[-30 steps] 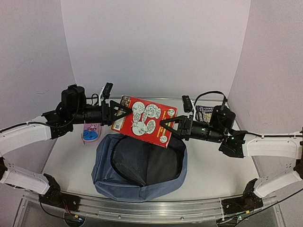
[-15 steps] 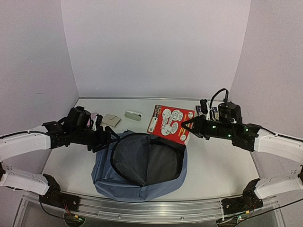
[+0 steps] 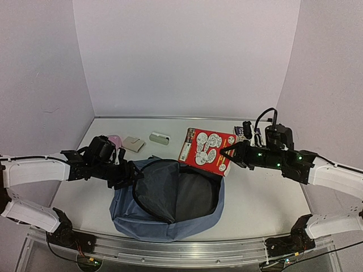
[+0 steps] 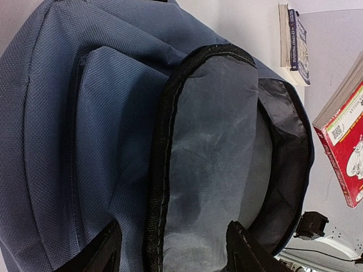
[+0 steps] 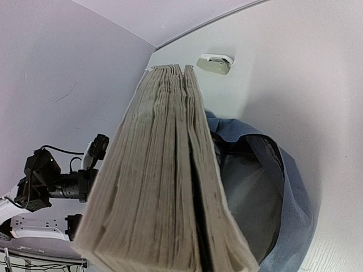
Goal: Pack the student bag
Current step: Place the book in the student bag.
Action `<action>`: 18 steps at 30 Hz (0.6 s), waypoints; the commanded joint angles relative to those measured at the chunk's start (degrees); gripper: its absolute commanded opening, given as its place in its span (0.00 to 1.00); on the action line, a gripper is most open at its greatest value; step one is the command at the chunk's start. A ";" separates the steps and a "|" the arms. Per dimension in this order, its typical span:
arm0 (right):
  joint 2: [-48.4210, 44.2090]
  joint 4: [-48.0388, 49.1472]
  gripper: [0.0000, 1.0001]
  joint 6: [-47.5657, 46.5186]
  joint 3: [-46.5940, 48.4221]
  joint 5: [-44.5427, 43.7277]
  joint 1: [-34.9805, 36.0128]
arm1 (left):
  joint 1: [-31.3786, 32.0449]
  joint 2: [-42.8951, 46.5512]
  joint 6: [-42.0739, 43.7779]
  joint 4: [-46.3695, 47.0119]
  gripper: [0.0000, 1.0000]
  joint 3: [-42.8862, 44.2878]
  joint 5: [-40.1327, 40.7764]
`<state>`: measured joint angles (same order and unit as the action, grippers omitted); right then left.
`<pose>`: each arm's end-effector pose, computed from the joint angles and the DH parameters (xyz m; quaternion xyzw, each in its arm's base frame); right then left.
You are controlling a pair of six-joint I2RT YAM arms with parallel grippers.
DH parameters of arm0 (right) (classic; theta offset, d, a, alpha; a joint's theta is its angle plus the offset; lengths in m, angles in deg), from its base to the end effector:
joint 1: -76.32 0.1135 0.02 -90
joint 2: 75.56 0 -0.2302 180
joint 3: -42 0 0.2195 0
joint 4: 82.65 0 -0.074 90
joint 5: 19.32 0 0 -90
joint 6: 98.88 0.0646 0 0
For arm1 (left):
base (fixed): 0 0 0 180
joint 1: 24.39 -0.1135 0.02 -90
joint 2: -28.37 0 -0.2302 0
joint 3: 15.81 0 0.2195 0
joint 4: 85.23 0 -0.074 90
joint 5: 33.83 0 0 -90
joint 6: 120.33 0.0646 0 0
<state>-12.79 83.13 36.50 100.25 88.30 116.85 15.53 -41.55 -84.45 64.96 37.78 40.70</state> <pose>0.1863 0.1850 0.2573 -0.0552 0.8063 0.4834 0.3365 0.1776 -0.1711 0.1697 -0.0637 0.9184 -0.3559 0.1610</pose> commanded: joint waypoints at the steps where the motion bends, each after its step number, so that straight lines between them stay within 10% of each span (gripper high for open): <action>1: -2.35 4.35 0.00 0.54 0.43 -0.10 0.09 | -0.28 -0.97 -0.20 4.32 0.61 -0.16 -0.88; 18: -0.29 2.74 0.00 5.99 -1.41 8.24 0.07 | -0.47 -8.55 -0.55 7.90 0.35 1.20 -4.95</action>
<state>-13.18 83.05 39.39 99.92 93.56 116.85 15.37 -49.07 -84.84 70.28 37.72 37.40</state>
